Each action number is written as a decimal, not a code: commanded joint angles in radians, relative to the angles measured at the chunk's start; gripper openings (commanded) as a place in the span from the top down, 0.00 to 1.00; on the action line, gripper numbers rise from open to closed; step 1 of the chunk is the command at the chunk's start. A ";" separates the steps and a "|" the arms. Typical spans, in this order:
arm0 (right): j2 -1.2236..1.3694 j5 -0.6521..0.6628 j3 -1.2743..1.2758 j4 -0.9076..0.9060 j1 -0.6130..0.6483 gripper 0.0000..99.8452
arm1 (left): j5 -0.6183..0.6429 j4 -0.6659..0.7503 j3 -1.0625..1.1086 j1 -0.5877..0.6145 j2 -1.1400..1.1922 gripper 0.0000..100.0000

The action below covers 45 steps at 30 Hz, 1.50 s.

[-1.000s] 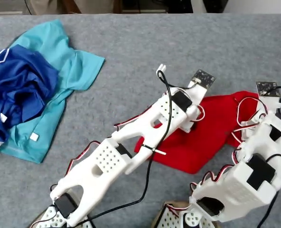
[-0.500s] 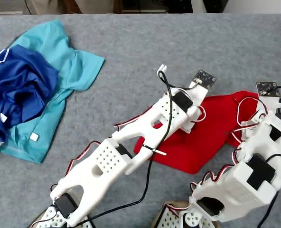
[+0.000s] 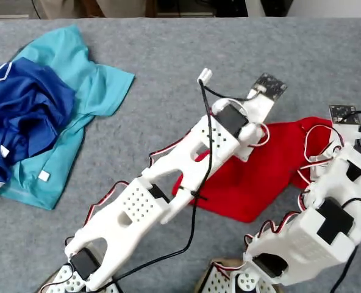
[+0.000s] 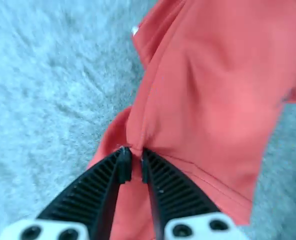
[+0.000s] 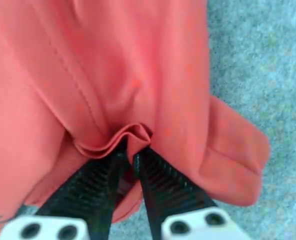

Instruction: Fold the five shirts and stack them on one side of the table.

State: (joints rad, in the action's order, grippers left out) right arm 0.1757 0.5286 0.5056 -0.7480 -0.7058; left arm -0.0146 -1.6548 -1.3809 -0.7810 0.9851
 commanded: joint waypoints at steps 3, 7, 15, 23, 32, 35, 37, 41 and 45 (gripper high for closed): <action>-0.031 -0.009 0.002 0.017 0.021 0.99 | -0.052 -0.104 -0.295 0.012 -0.087 0.98; -0.031 -0.009 0.002 0.017 0.021 0.99 | -0.074 -0.104 -0.281 0.018 -0.133 0.98; -0.030 -0.009 0.002 0.017 0.021 0.99 | -0.133 -0.104 -0.281 0.083 -0.285 0.98; -0.030 -0.011 0.002 0.017 0.021 0.99 | -0.069 -0.104 -0.232 0.201 -0.410 0.98; -0.148 -0.061 -0.140 -0.117 0.042 0.99 | -0.083 -0.107 -0.018 0.221 -0.507 0.98; -0.275 -0.172 -0.386 -0.341 0.110 0.99 | -0.091 -0.107 0.054 0.226 -0.631 0.98; -0.332 -0.230 -0.595 -0.489 0.189 0.99 | -0.087 -0.107 0.150 0.226 -0.731 0.98; -0.372 -0.416 -1.087 -0.660 0.311 0.99 | -0.124 -0.107 0.374 0.224 -0.992 0.98; -0.346 -0.566 -1.524 -0.605 0.366 0.99 | -0.210 -0.106 0.565 0.236 -1.265 0.98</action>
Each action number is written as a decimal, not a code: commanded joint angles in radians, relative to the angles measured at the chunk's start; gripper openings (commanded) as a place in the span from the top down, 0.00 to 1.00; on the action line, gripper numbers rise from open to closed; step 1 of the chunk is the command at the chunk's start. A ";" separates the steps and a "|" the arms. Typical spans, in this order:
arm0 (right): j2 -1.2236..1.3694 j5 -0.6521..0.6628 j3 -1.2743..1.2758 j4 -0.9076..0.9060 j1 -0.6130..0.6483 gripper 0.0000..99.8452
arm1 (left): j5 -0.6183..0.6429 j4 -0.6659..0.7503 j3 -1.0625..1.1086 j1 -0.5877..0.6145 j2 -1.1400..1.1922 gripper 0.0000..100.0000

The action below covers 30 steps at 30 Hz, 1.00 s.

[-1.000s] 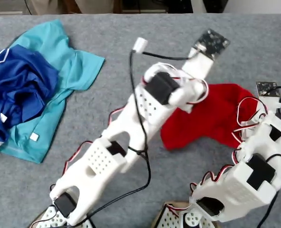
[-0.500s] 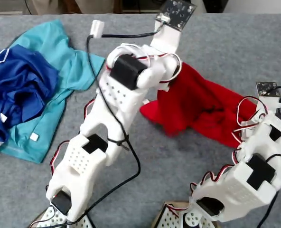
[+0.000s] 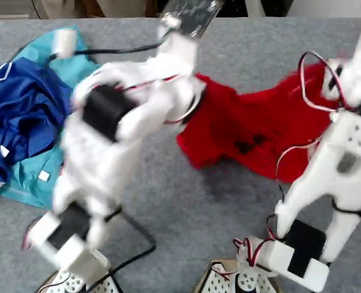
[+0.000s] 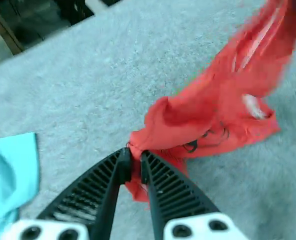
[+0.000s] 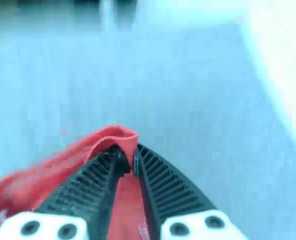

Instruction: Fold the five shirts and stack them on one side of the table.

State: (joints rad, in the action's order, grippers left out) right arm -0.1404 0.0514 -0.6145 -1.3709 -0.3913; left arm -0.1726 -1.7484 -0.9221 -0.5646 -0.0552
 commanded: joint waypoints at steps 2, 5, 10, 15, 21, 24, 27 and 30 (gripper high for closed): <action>-0.012 -0.106 -0.575 0.060 0.085 1.00 | -0.083 -0.012 0.178 0.020 -0.346 0.98; 0.004 -0.098 -0.756 0.133 0.134 1.00 | -0.110 -0.011 0.219 0.060 -0.503 0.98; -0.021 -0.037 -0.828 0.207 0.160 1.00 | -0.114 -0.008 0.157 0.183 -0.641 0.98; -0.085 0.061 -0.832 0.209 0.182 1.00 | -0.110 -0.009 0.135 0.209 -0.727 0.98; -0.180 0.107 -0.828 0.187 0.183 1.00 | -0.107 -0.009 0.146 0.209 -0.776 0.98; -0.211 0.109 -0.826 0.115 0.171 1.00 | -0.112 -0.009 0.146 0.210 -0.777 0.98; -0.206 0.176 -0.800 0.058 0.179 1.00 | -0.114 -0.009 0.146 0.216 -0.773 0.98; -0.177 0.227 -0.717 0.051 0.180 1.00 | -0.115 -0.003 0.209 0.210 -0.750 0.98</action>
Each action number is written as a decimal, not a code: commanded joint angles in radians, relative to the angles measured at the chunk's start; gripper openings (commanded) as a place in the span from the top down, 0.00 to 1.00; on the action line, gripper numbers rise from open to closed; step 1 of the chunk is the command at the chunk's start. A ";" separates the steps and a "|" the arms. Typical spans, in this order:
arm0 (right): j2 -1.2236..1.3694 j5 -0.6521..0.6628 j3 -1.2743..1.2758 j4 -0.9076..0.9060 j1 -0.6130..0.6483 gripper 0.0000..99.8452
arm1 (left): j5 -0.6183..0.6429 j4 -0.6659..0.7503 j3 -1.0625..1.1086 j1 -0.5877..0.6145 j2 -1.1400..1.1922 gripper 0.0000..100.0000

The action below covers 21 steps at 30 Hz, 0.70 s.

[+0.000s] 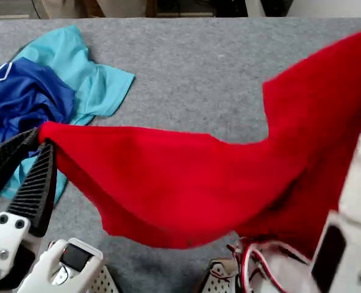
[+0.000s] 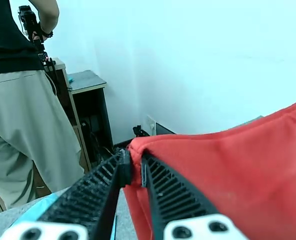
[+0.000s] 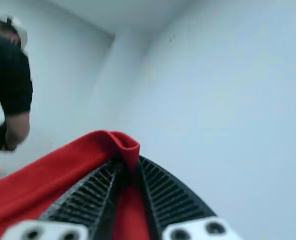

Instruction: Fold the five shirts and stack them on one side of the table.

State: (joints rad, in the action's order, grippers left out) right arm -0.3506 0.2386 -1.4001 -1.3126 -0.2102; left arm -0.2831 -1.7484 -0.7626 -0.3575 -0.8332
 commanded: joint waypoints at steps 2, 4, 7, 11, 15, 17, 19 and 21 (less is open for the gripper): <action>0.064 0.041 0.142 -0.005 -0.004 1.00 | -0.005 0.008 0.132 0.006 0.058 0.98; 0.105 0.041 0.223 0.002 -0.005 1.00 | -0.005 0.029 0.221 0.006 0.081 0.98; 0.194 0.043 0.372 0.058 -0.005 1.00 | -0.005 0.150 0.394 0.008 0.117 0.98; 0.351 0.043 0.578 0.239 -0.022 1.00 | -0.005 0.531 0.706 0.121 0.179 0.98; 0.530 0.035 0.707 0.476 -0.021 1.00 | 0.003 1.105 1.033 0.238 0.303 0.98; 0.625 0.034 0.728 0.591 -0.018 1.00 | -0.002 1.355 1.126 0.270 0.392 0.98; 0.722 0.034 0.720 0.675 -0.015 1.00 | 0.000 1.519 1.146 0.285 0.493 0.98; 0.805 0.034 0.691 0.726 -0.002 1.00 | 0.002 1.602 1.111 0.285 0.593 0.98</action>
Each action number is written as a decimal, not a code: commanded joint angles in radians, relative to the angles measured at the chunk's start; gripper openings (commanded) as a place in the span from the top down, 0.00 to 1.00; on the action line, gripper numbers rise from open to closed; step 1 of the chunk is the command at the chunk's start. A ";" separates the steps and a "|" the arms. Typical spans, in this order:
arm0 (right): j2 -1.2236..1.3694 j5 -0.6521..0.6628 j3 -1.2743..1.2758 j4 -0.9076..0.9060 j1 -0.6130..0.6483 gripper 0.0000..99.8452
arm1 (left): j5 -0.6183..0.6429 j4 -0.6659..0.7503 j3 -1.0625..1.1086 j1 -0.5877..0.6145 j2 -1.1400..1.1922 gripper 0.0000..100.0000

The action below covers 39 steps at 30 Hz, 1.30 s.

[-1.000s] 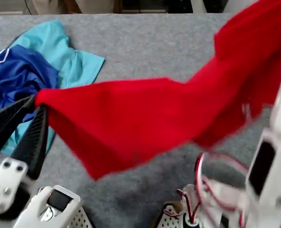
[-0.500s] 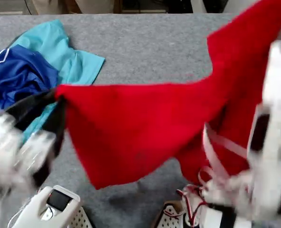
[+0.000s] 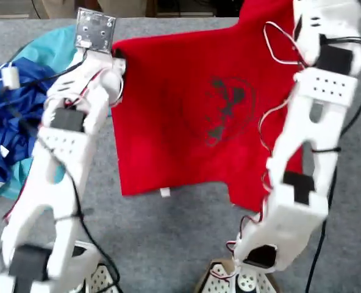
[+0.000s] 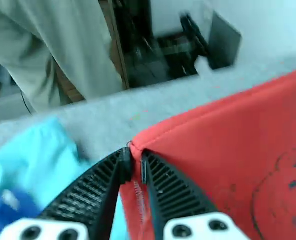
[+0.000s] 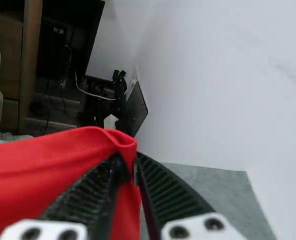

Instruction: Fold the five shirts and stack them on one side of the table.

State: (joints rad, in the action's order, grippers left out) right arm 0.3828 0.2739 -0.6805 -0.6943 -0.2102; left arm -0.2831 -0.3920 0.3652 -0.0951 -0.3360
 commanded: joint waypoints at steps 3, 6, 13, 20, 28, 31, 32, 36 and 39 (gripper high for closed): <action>0.176 -0.002 -0.128 0.129 0.018 1.00 | 0.003 0.250 -0.152 0.021 0.231 0.98; 0.259 -0.002 -0.266 0.126 0.022 1.00 | 0.003 0.206 -0.284 0.017 0.346 0.98; 0.351 0.006 -0.496 -0.175 0.018 1.00 | -0.003 -0.052 -0.397 0.015 0.394 0.98; 0.354 0.203 -0.636 -0.671 0.021 1.00 | -0.003 -0.236 -0.307 0.009 0.404 0.98; 0.355 0.342 -0.642 -0.962 0.018 1.00 | -0.005 -0.242 -0.092 -0.049 0.394 0.98; 0.348 0.348 -0.648 -1.056 0.018 1.00 | -0.005 -0.256 -0.058 -0.051 0.380 0.98; 0.346 0.342 -0.667 -1.073 0.012 1.00 | -0.005 -0.287 -0.055 -0.051 0.361 0.98; 0.346 0.308 -0.711 -1.094 -0.045 1.00 | -0.014 -0.519 -0.048 -0.094 0.229 0.98; 0.325 0.310 -0.693 -1.094 -0.071 1.00 | -0.075 -0.635 -0.025 -0.133 0.130 0.98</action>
State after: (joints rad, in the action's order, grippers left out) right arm 0.7495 0.5992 -1.3464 -1.7668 -0.2440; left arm -0.3184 -0.9244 0.3268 -0.1918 -0.0859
